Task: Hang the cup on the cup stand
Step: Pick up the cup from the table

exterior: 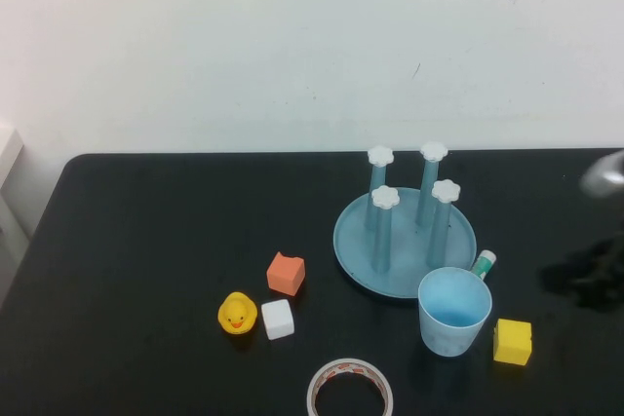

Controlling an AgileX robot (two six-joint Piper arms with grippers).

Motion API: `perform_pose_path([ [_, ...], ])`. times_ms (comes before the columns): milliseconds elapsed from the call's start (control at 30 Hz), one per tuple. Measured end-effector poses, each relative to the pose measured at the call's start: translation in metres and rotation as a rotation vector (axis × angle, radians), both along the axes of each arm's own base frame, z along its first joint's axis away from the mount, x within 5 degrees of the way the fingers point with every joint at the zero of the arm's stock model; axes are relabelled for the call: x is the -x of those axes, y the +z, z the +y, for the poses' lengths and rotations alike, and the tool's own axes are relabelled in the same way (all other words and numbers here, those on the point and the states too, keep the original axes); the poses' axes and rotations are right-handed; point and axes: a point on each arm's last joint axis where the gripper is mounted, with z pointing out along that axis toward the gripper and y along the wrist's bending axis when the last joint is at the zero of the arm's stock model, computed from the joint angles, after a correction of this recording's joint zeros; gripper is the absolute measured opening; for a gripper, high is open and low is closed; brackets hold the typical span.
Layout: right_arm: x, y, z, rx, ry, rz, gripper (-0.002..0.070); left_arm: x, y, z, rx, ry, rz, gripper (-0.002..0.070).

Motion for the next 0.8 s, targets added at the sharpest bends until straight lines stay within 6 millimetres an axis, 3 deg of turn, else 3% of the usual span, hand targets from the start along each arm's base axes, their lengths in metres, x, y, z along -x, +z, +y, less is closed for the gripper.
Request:
perform_pose_path([
  [67,-0.015,-0.010,0.013,0.024,0.039,0.003,0.0400,0.000,0.000,0.000,0.000,0.000,-0.001,-0.0001],
  [167,-0.038,-0.027,0.031,0.061,0.062,0.003,0.0445,0.000,0.000,0.000,0.000,0.000,-0.001,-0.0002],
  [300,-0.060,-0.051,0.044,0.095,0.064,0.025,0.0460,0.000,0.001,0.000,0.000,0.001,-0.005,-0.0002],
  [333,-0.068,-0.066,0.047,0.106,0.070,0.054,0.0462,0.000,0.001,0.000,0.000,0.001,-0.006,-0.0002],
  [467,-0.078,-0.092,0.051,0.125,0.072,0.110,0.0454,0.000,0.001,0.000,0.001,0.001,-0.007,-0.0002],
  [633,-0.081,-0.115,0.051,0.148,0.079,0.154,0.0384,0.000,0.001,0.000,0.001,0.001,-0.011,-0.0001],
  [800,-0.081,-0.121,0.051,0.150,0.079,0.170,0.0158,-0.001,0.002,0.000,0.002,0.003,-0.029,-0.0002],
])
